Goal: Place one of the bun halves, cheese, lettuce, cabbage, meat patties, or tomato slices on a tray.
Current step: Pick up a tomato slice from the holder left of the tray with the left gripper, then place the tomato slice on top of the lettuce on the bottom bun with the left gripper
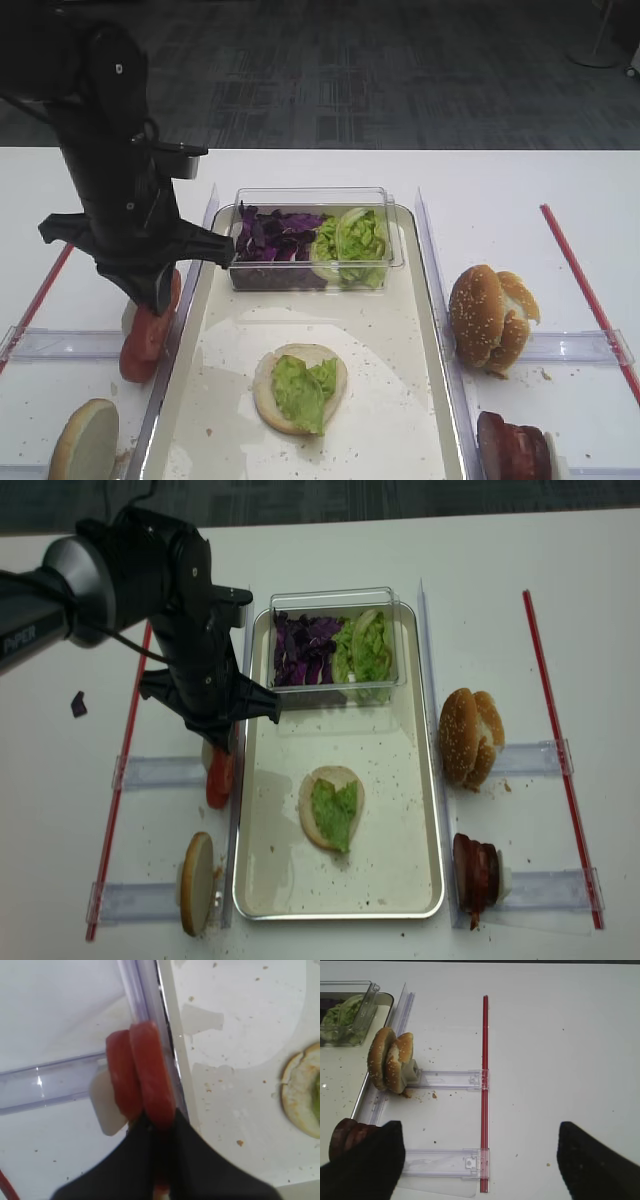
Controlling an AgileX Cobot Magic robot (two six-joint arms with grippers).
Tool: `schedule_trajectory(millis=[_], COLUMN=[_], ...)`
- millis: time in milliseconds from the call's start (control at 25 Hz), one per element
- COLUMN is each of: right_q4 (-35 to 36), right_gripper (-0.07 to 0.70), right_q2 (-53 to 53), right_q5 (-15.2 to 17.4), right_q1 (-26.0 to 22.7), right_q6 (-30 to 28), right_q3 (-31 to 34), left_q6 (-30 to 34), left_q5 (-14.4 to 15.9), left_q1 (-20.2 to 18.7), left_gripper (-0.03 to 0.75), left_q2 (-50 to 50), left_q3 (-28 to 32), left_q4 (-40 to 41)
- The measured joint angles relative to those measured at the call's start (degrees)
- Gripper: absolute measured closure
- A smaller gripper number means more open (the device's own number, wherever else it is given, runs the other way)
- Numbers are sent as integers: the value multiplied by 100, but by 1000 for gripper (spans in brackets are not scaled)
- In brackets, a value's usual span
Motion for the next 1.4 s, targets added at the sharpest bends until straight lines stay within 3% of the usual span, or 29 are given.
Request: schedule_trajectory(millis=[320, 560, 840, 1400], right_q4=[0, 0, 0, 0], right_gripper=[-2, -2, -2, -2], right_q2=[0, 0, 0, 0], right_q5=[0, 0, 0, 0], right_q1=[0, 0, 0, 0], right_q6=[0, 0, 0, 0], right_q3=[0, 0, 0, 0], left_q6=[35, 82, 158, 1383], left_q5=[674, 731, 752, 788], left_q1=[0, 0, 0, 0], left_gripper=[707, 707, 707, 708], left_q2=[0, 0, -58, -611], left_q3=[-648, -1049, -1091, -1091], left_q4=[0, 0, 0, -1175])
